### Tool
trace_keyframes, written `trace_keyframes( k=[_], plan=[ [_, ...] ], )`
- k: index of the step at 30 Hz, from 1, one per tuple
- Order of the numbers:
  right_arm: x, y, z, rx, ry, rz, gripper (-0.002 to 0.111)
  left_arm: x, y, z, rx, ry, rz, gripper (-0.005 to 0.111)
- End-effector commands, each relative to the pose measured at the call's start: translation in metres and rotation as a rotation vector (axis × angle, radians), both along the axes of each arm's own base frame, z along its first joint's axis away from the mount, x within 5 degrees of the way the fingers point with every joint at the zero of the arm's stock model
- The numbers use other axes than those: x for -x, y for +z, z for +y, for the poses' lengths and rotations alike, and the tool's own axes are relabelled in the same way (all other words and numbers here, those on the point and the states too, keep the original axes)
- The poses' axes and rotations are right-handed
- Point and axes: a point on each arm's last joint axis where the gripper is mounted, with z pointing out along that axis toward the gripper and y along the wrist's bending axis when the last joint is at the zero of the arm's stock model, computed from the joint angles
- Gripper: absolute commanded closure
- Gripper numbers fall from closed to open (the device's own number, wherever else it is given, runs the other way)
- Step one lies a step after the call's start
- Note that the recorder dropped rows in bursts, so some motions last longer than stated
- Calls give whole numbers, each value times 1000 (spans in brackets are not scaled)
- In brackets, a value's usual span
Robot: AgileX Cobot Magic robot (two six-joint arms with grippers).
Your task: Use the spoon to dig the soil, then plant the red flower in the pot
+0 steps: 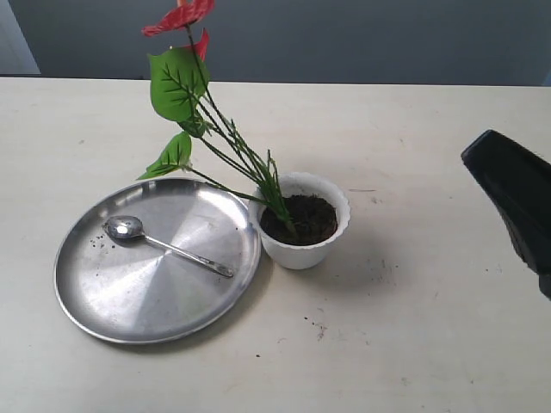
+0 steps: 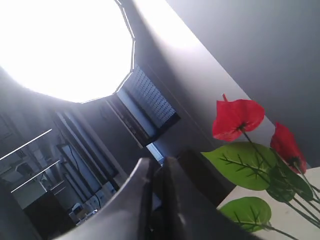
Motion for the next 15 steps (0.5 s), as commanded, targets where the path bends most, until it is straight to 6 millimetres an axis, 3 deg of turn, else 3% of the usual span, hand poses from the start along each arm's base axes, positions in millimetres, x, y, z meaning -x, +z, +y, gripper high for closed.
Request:
trace_keyframes(
  k=[1, 6, 9, 12, 15],
  plan=[
    [4, 2, -2, -17, 8, -31, 100, 0, 2, -1, 14, -6, -13, 106],
    [28, 18, -18, -21, -32, -229, 100, 0, 2, -1, 14, -6, -13, 106],
    [39, 18, -32, 56, -165, -314, 100, 0, 2, -1, 14, -6, -13, 106],
    [39, 12, -41, 91, -268, -236, 100, 0, 2, -1, 14, -6, -13, 106],
    [33, -5, -54, 145, -403, -10, 100, 0, 2, -1, 14, -6, -13, 106]
  ],
)
